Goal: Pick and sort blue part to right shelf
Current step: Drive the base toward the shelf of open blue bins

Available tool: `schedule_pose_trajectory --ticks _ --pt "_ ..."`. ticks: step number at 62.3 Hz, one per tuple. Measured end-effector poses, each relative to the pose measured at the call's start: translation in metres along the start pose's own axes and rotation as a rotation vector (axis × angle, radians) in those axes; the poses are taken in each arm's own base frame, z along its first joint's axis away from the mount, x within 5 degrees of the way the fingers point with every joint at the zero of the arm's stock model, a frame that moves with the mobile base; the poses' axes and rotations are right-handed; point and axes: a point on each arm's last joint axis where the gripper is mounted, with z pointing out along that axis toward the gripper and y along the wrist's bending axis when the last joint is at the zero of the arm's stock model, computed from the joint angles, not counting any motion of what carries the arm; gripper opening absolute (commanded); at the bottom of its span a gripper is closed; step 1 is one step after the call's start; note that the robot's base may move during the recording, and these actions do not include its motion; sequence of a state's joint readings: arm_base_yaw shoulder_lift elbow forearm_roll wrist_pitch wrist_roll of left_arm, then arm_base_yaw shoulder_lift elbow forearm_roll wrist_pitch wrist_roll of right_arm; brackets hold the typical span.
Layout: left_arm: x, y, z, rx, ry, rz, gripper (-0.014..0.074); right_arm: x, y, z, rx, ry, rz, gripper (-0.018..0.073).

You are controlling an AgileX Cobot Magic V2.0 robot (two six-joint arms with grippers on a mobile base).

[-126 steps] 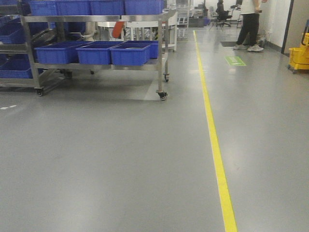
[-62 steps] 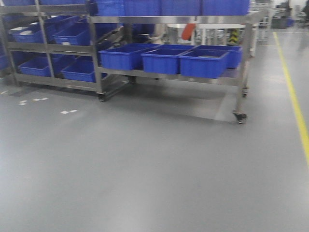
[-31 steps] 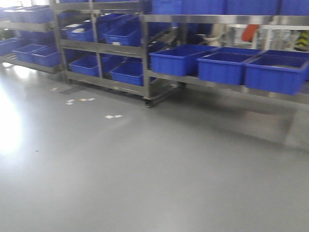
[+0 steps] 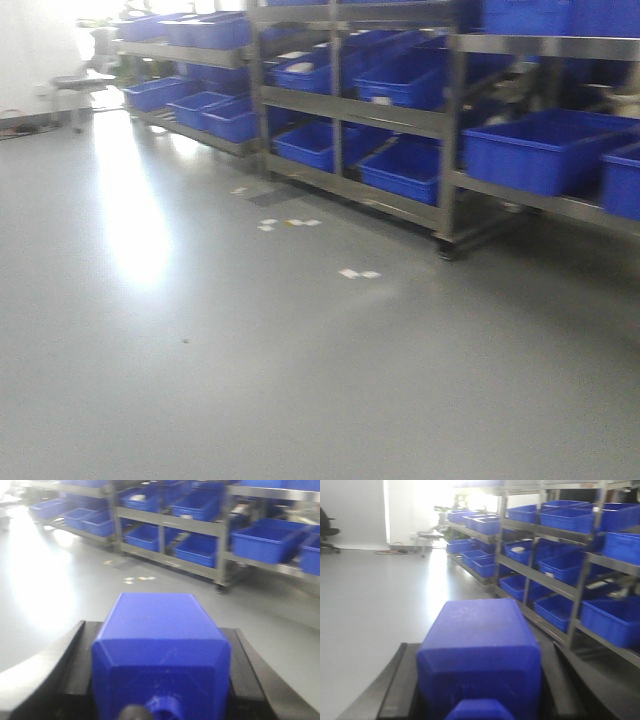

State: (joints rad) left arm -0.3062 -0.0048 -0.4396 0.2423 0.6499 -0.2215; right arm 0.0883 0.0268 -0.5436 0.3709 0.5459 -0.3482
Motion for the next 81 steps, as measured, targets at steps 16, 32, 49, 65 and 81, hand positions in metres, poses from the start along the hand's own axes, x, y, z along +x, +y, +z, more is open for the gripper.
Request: schedule_pose_trajectory --ticks 16,32,49,65,81 --pt "0.0 0.0 0.0 0.0 0.0 0.0 0.0312 0.0 0.0 0.0 0.0 0.0 0.0 0.0194" --pt "0.0 0.0 0.0 0.0 0.0 0.0 0.0312 0.0 0.0 0.0 0.0 0.0 0.0 0.0194" --pt "0.0 0.0 0.0 0.0 0.0 0.0 0.0312 0.0 0.0 0.0 0.0 0.0 0.0 0.0194" --pt "0.0 0.0 0.0 0.0 0.0 0.0 0.0312 0.0 0.0 0.0 0.0 0.0 0.0 0.0194" --pt "0.0 0.0 0.0 0.0 0.0 0.0 0.0312 0.0 0.0 0.0 0.0 0.0 0.0 0.0194"
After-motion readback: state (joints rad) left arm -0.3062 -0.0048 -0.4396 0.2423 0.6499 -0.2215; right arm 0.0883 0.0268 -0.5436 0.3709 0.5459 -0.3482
